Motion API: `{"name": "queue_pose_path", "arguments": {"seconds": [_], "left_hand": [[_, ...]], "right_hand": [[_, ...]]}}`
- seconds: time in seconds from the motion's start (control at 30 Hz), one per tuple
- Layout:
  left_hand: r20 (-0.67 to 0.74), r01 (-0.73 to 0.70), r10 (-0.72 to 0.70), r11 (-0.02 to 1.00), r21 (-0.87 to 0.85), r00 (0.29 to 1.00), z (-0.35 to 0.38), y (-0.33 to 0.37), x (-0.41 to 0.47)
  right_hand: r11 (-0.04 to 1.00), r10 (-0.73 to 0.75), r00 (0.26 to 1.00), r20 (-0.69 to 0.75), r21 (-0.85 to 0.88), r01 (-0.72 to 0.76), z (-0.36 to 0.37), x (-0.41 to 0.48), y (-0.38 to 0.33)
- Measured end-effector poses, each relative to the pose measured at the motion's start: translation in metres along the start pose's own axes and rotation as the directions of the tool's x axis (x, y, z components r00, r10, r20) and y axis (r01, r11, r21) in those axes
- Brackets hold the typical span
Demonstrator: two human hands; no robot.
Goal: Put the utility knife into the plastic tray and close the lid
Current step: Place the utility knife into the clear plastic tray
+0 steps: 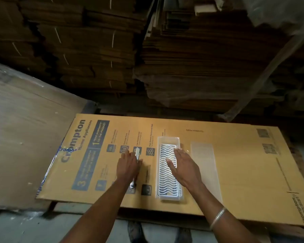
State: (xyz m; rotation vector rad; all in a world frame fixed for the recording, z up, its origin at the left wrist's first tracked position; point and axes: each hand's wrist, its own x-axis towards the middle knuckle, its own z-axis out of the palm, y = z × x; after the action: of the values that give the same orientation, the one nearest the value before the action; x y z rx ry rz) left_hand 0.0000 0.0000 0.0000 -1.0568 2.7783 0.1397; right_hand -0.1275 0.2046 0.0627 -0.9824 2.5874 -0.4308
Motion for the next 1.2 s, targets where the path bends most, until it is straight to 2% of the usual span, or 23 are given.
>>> {"name": "queue_pose_path", "arguments": {"seconds": [0.07, 0.2, 0.43, 0.6, 0.73, 0.9, 0.93, 0.97, 1.03, 1.13, 1.2], "left_hand": [[0.111, 0.082, -0.074, 0.994, -0.070, 0.991, 0.004, 0.001, -0.001], [0.182, 0.151, -0.123, 0.977, -0.148, 0.976, 0.014, 0.003, -0.004], [0.212, 0.256, -0.206, 0.935, -0.244, 0.955, 0.028, 0.005, 0.005], [0.264, 0.348, -0.265, 0.870, -0.349, 0.927, 0.034, 0.009, 0.005], [0.241, 0.319, -0.234, 0.846, -0.427, 0.942, 0.043, 0.008, 0.005], [0.186, 0.314, -0.254, 0.729, -0.608, 0.949, 0.054, -0.003, 0.005], [0.156, 0.294, -0.257, 0.687, -0.664, 0.954, 0.054, -0.005, 0.004], [0.144, 0.281, -0.265, 0.602, -0.747, 0.953, 0.051, -0.005, 0.001], [0.175, 0.274, -0.278, 0.375, -0.886, 0.944, 0.042, -0.005, -0.004], [0.239, 0.274, -0.243, 0.126, -0.953, 0.940, 0.027, -0.002, -0.006], [0.284, 0.295, -0.214, 0.022, -0.955, 0.935, 0.022, 0.000, -0.007]], "right_hand": [[1.000, 0.004, 1.000, 0.001, 0.011, -0.004, 0.004, 0.001, 0.001], [1.000, 0.020, 1.000, 0.003, 0.005, -0.020, 0.012, 0.001, 0.004], [1.000, 0.031, 0.999, -0.007, 0.002, -0.031, 0.010, 0.009, 0.007], [0.997, 0.082, 0.996, 0.026, 0.012, -0.082, 0.018, 0.004, 0.014], [0.995, 0.092, 0.995, 0.033, 0.025, -0.093, 0.020, 0.001, 0.017], [0.995, 0.089, 0.996, 0.020, 0.038, -0.090, 0.018, -0.001, 0.021], [0.995, 0.091, 0.996, 0.018, 0.043, -0.092, 0.017, -0.001, 0.021], [0.995, 0.093, 0.996, 0.016, 0.046, -0.094, 0.016, 0.000, 0.022], [0.994, 0.093, 0.996, 0.005, 0.052, -0.093, 0.014, 0.001, 0.023], [0.994, 0.087, 0.996, -0.014, 0.062, -0.086, 0.013, 0.002, 0.022], [0.995, 0.082, 0.996, -0.027, 0.068, -0.080, 0.013, 0.002, 0.021]]}}
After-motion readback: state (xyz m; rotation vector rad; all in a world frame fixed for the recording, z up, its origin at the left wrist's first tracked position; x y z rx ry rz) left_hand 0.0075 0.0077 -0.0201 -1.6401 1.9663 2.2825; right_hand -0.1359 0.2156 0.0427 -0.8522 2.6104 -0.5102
